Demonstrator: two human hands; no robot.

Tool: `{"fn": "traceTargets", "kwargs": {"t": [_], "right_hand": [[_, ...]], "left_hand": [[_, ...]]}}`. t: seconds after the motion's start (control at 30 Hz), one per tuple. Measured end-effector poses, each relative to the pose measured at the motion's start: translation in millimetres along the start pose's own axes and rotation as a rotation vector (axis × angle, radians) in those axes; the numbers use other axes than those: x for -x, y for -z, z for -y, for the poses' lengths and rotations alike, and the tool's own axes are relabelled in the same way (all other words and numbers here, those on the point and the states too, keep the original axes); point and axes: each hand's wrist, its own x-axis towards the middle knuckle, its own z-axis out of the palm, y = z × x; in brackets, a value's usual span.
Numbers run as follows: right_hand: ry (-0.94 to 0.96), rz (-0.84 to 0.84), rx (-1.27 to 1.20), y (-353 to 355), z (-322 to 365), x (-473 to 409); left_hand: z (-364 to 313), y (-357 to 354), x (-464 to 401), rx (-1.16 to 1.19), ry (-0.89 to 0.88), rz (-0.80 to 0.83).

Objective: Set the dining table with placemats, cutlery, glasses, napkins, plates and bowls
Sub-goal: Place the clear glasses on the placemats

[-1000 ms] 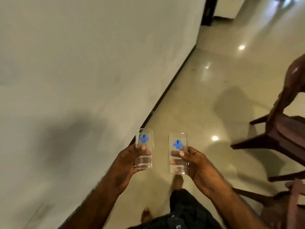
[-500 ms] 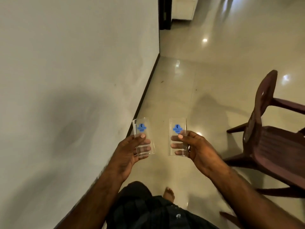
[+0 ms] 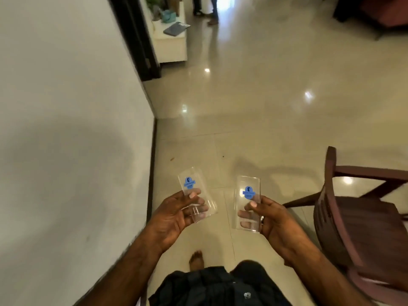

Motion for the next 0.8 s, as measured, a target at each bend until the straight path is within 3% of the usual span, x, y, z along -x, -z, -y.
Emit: {"fn": "traceTargets", "kwargs": {"t": [0.13,0.33,0.5,0.8], "right_hand": [[0.095,-0.057,-0.072,16,59,-64],[0.131,-0.148,-0.220,83,141,-190],[0.092,-0.231,-0.227,139,234,-285],[0.184,-0.338,-0.124,220,404,-421]], "left_hand": [[-67,-42,-106,-0.128,0.071,0.123],[-128,-130,-273,-0.276,0.061,0.170],[-167,-213,-372,-0.289,0.065,0.169],[-242,-357,-564,-0.350,0.046,0.315]]}}
